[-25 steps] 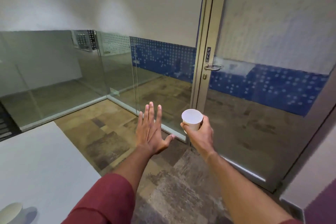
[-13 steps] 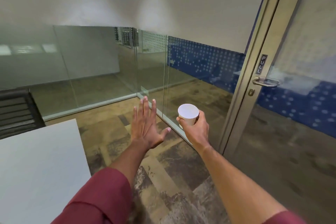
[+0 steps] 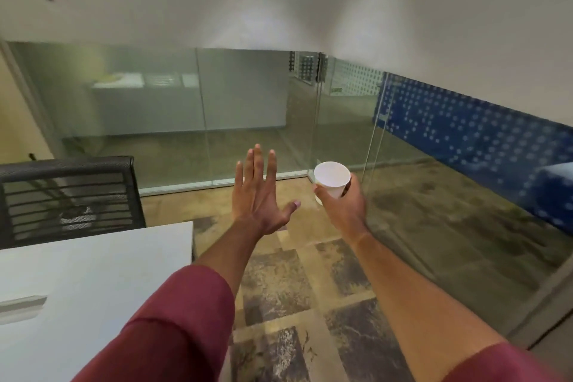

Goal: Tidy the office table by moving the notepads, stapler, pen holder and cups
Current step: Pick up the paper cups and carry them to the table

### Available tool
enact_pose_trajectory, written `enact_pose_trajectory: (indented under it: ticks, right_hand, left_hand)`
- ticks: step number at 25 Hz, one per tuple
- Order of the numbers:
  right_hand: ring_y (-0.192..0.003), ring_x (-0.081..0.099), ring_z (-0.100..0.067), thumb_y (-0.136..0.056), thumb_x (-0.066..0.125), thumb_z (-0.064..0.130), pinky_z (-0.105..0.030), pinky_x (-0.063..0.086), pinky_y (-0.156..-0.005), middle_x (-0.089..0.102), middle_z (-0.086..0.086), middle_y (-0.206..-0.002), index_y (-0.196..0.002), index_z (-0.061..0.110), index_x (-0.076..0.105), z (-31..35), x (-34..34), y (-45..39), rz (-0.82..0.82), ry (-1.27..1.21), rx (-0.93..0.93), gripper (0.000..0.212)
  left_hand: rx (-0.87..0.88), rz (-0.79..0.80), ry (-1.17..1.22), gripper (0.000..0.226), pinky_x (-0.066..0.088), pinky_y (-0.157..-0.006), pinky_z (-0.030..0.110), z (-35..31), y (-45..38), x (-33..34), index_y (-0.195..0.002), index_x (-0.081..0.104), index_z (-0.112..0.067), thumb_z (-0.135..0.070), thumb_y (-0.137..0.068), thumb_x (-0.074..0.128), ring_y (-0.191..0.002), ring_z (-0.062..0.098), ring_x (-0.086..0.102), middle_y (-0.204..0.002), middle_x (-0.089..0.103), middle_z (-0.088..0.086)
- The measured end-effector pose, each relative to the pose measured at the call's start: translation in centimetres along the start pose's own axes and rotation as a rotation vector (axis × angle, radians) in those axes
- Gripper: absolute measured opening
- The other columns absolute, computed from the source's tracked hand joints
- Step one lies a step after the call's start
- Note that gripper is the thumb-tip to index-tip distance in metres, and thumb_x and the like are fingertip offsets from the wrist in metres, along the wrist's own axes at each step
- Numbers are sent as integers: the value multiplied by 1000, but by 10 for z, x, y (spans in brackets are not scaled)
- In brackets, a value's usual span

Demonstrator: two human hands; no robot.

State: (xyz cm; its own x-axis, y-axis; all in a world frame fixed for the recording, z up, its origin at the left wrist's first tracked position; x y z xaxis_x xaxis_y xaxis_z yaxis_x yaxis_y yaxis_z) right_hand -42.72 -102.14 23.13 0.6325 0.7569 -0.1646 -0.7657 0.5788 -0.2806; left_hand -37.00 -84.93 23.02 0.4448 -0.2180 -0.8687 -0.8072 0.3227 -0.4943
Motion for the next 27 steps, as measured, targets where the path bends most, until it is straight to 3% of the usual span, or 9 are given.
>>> enact_pose_trajectory:
  ticks: [6, 10, 14, 17, 20, 27]
  right_hand:
    - [-104, 60, -20, -67, 84, 37, -33, 49, -88, 65, 3, -110, -119, 19, 54, -23, 106, -123, 134, -24, -83, 62]
    - [-102, 61, -22, -69, 84, 33, -26, 43, -79, 63, 2, -107, -120, 12, 54, -30, 179, -209, 226, -31, -141, 62]
    - [-104, 61, -25, -70, 84, 33, -37, 51, -85, 66, -6, -114, -122, 10, 53, -38, 247, -270, 319, -45, -163, 65]
    - [-102, 60, -23, -69, 84, 36, -31, 48, -81, 66, -4, -113, -123, 13, 53, -44, 303, -310, 396, -80, -140, 66]
    - [-99, 59, -18, -67, 83, 40, -27, 43, -78, 65, 3, -108, -122, 18, 52, -54, 366, -346, 474, -108, -114, 66]
    - [-102, 62, -16, -66, 84, 38, -31, 51, -85, 66, 4, -109, -120, 21, 53, -67, 531, -439, 580, -154, -114, 64]
  left_hand:
    - [-158, -23, -98, 114, -4, -122, 50, 62, -99, 66, -153, -19, -12, -83, -78, 29, -150, 33, -19, -161, -21, 19]
    - [-275, -26, -170, 114, -4, -123, 50, 101, -170, 101, -153, -18, -12, -83, -78, 30, -150, 33, -19, -161, -21, 18]
    - [-355, -18, -211, 114, -4, -123, 49, 138, -220, 128, -153, -20, -13, -84, -78, 28, -149, 32, -21, -161, -25, 17]
    - [-420, -29, -247, 114, -1, -123, 50, 173, -259, 148, -153, -19, -13, -84, -78, 28, -150, 31, -20, -161, -24, 17]
    - [-484, -29, -274, 114, 0, -123, 50, 216, -296, 177, -153, -19, -14, -83, -77, 31, -150, 31, -18, -161, -23, 17]
    - [-611, -12, -329, 113, 2, -123, 51, 351, -391, 246, -153, -19, -13, -83, -78, 28, -150, 32, -17, -161, -22, 18]
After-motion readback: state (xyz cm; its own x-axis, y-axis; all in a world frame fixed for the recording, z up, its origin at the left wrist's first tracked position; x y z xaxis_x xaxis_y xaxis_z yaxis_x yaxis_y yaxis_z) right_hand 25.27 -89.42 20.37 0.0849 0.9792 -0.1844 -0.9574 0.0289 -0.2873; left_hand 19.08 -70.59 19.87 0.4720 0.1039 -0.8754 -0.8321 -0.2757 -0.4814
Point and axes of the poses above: each hand's wrist, its own y-axis away from the middle knuckle, its own x-axis out of the palm, z = x × y, the point moved 1 cm from there along -y, towards the middle knuckle
